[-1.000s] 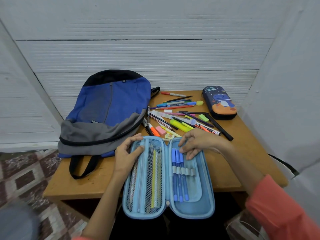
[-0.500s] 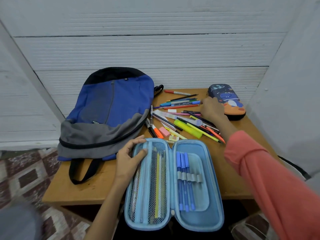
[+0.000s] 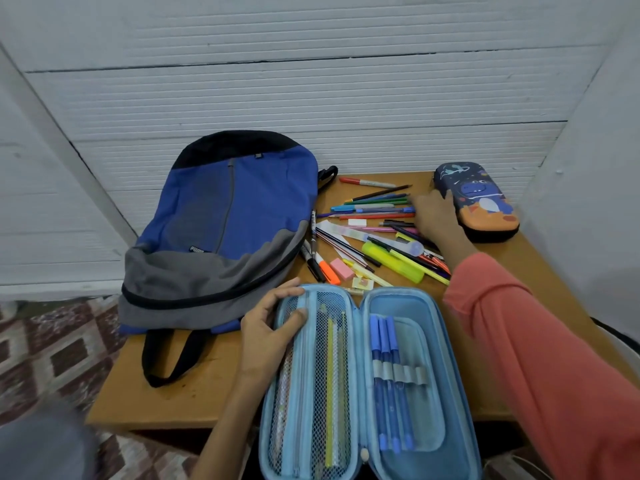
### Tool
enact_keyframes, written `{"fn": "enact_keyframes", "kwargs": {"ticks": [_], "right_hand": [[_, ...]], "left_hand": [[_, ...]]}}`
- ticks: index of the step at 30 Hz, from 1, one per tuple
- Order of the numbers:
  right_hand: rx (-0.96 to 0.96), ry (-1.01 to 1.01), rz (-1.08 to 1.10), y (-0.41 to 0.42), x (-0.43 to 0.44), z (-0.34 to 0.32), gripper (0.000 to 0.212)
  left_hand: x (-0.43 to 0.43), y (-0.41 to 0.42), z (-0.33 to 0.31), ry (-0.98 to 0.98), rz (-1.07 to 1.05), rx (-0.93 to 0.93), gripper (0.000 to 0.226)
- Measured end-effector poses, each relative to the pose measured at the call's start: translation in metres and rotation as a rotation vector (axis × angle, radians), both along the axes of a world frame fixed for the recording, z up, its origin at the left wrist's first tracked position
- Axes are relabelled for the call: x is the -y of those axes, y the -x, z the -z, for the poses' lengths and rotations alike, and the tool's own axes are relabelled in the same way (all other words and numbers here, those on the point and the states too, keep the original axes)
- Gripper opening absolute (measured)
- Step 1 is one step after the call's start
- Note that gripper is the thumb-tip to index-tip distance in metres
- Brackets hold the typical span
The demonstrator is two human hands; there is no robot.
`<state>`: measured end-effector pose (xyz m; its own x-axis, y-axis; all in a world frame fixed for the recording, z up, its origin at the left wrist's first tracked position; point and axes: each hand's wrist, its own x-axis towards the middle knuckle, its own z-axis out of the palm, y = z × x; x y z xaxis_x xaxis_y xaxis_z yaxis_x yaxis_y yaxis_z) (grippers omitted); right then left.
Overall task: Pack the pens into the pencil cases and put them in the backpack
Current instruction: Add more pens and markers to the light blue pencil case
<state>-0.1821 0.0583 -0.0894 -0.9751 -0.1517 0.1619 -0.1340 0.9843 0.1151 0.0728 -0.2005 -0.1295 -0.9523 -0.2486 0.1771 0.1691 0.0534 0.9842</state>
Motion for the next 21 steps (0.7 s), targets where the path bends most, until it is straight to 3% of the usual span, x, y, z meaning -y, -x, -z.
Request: {"fn": "enact_keyframes", "kwargs": {"ticks": [6, 15, 21], "right_hand": [[-0.091, 0.178, -0.059, -0.004, -0.011, 0.002, 0.03], [0.025, 1.013, -0.032, -0.034, -0.016, -0.04, 0.021], [0.106, 1.5, -0.161, -0.07, -0.018, -0.075, 0.017]], "left_hand": [[0.001, 0.001, 0.001, 0.002, 0.007, -0.007, 0.021], [-0.001, 0.001, -0.002, 0.011, 0.012, -0.037, 0.019], [0.002, 0.002, 0.001, 0.037, 0.027, -0.036, 0.024]]}}
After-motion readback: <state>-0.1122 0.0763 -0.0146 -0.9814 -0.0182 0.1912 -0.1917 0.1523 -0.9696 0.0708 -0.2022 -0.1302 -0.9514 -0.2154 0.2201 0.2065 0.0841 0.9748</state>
